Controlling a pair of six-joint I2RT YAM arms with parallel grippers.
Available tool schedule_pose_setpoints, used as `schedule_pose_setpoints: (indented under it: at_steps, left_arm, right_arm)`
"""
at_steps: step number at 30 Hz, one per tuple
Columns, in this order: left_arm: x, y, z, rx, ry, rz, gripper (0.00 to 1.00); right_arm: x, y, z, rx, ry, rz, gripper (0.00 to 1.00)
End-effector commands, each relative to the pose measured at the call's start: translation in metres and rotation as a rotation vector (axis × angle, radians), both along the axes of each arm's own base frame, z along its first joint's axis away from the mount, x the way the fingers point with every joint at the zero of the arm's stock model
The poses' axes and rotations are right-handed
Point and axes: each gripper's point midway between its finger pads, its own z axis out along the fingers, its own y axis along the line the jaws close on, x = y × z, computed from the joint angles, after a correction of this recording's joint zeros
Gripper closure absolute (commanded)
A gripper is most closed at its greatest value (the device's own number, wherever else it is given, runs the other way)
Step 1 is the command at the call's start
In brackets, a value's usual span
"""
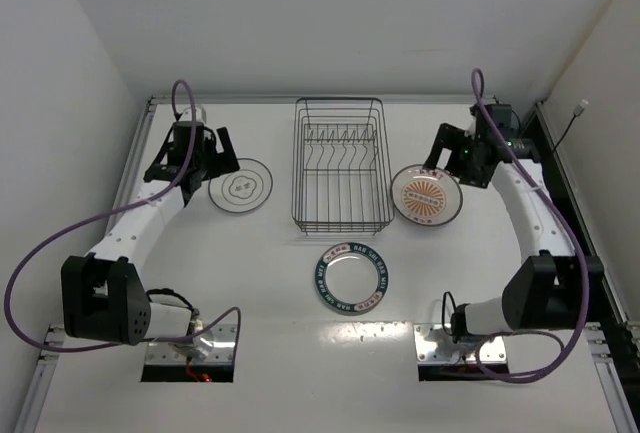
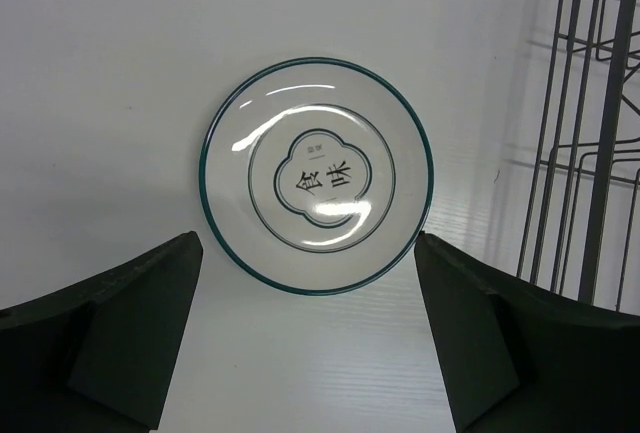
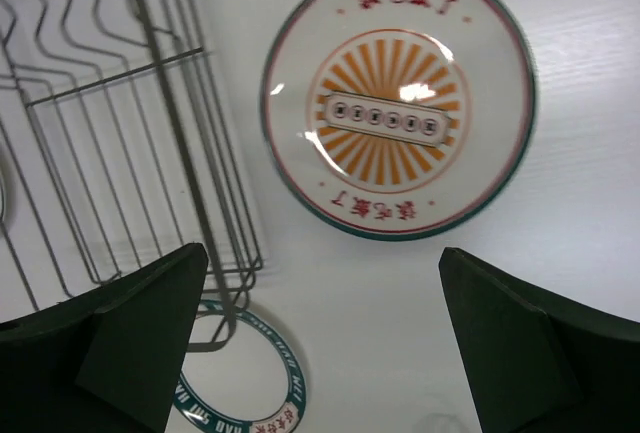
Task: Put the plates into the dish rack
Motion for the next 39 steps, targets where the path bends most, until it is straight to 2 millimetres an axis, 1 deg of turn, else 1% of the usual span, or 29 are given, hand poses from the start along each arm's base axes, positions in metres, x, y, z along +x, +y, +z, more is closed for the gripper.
schedule_pose_setpoints:
  at_steps: [1,2,4,7,8,9,10,11,12,13,14,15,16,17,18,20,21,22,24,26,28,29,30,31,35,36,37,38,39]
  left_arm:
    - [0.002,0.003,0.004,0.013,-0.017,0.002,0.14]
    - [0.002,0.001,0.004,0.008,-0.016,-0.006,0.14]
    - [0.002,0.001,0.004,0.007,-0.016,-0.006,0.14]
    - [0.002,0.000,0.000,0.003,-0.007,-0.013,0.14]
    - [0.002,0.000,0.000,0.003,-0.007,-0.013,0.14]
    - [0.003,-0.002,-0.003,-0.001,0.003,-0.021,0.14]
    - [0.003,-0.002,-0.003,0.006,0.003,-0.026,0.14]
    - [0.003,-0.003,-0.003,0.001,0.004,-0.033,0.14]
    - [0.002,-0.005,-0.003,-0.005,0.004,-0.041,0.14]
    - [0.003,-0.005,-0.007,-0.004,0.015,-0.041,0.14]
    - [0.003,-0.005,-0.007,-0.004,0.015,-0.041,0.14]
    - [0.001,-0.005,-0.009,-0.003,0.024,-0.041,0.14]
    - [0.001,-0.005,-0.009,-0.003,0.024,-0.041,0.14]
    - [0.001,-0.005,-0.009,-0.003,0.024,-0.041,0.14]
    - [0.001,-0.007,-0.009,-0.009,0.025,-0.050,0.14]
    - [0.002,-0.008,-0.013,-0.014,0.036,-0.057,0.14]
    - [0.004,-0.009,-0.009,-0.015,0.027,-0.057,0.14]
    - [0.003,-0.010,-0.009,-0.020,0.027,-0.064,0.14]
    - [0.004,-0.010,-0.013,-0.019,0.038,-0.064,0.14]
    - [0.004,-0.012,-0.013,-0.026,0.038,-0.073,0.14]
    - [0.004,-0.012,-0.016,-0.025,0.048,-0.073,0.14]
    - [0.004,-0.012,-0.016,-0.025,0.048,-0.073,0.14]
    - [0.004,-0.012,-0.016,-0.025,0.048,-0.073,0.14]
    - [0.004,-0.012,-0.016,-0.025,0.048,-0.073,0.14]
    - [0.005,-0.011,-0.014,-0.020,0.047,-0.066,0.14]
    - [0.005,-0.011,-0.014,-0.019,0.047,-0.065,0.14]
    - [0.005,-0.011,-0.014,-0.019,0.047,-0.065,0.14]
    - [0.005,-0.011,-0.014,-0.019,0.047,-0.065,0.14]
    - [0.005,-0.011,-0.014,-0.019,0.047,-0.065,0.14]
  right_arm:
    - [0.000,-0.024,0.006,-0.011,-0.022,-0.053,0.00]
    - [0.002,-0.030,0.010,-0.017,-0.032,-0.060,0.00]
    - [0.001,-0.053,0.014,-0.058,-0.032,-0.133,0.00]
    - [0.004,-0.071,0.010,-0.091,0.004,-0.187,0.00]
    - [0.005,-0.078,0.005,-0.101,0.020,-0.206,0.00]
    - [0.006,-0.083,-0.007,-0.091,0.055,-0.228,0.00]
    - [0.005,-0.094,-0.013,-0.083,0.074,-0.268,0.00]
    - [0.000,-0.099,-0.030,-0.062,0.115,-0.290,0.00]
    - [0.003,-0.103,-0.040,0.041,0.110,-0.306,0.00]
    - [-0.009,-0.100,-0.061,0.112,0.147,-0.315,0.00]
    - [-0.012,-0.099,-0.073,0.182,0.155,-0.328,0.00]
    - [-0.004,-0.092,-0.073,0.295,0.107,-0.321,0.00]
    - [-0.009,-0.100,-0.079,0.349,0.097,-0.362,0.00]
    - [-0.021,-0.094,-0.099,0.405,0.134,-0.382,0.00]
    - [-0.017,-0.097,-0.102,0.454,0.106,-0.395,0.00]
    - [-0.028,-0.093,-0.123,0.487,0.161,-0.418,0.02]
    - [-0.026,-0.095,-0.125,0.495,0.143,-0.418,0.03]
    - [-0.030,-0.093,-0.134,0.505,0.173,-0.424,0.03]
    - [-0.034,-0.089,-0.145,0.533,0.197,-0.442,0.05]
    - [-0.029,-0.088,-0.151,0.535,0.194,-0.439,0.12]
    - [-0.026,-0.079,-0.164,0.590,0.221,-0.439,0.20]
    - [-0.025,-0.077,-0.168,0.606,0.229,-0.442,0.31]
    - [-0.024,-0.074,-0.170,0.626,0.234,-0.432,0.33]
    - [-0.017,-0.077,-0.168,0.638,0.210,-0.453,0.42]
    - [-0.010,-0.073,-0.173,0.625,0.252,-0.456,0.46]
    - [-0.004,-0.076,-0.171,0.623,0.247,-0.455,0.48]
    - [-0.001,-0.078,-0.170,0.623,0.244,-0.454,0.59]
    - [0.003,-0.074,-0.168,0.625,0.245,-0.430,0.88]
    - [0.002,-0.074,-0.172,0.630,0.266,-0.434,0.98]
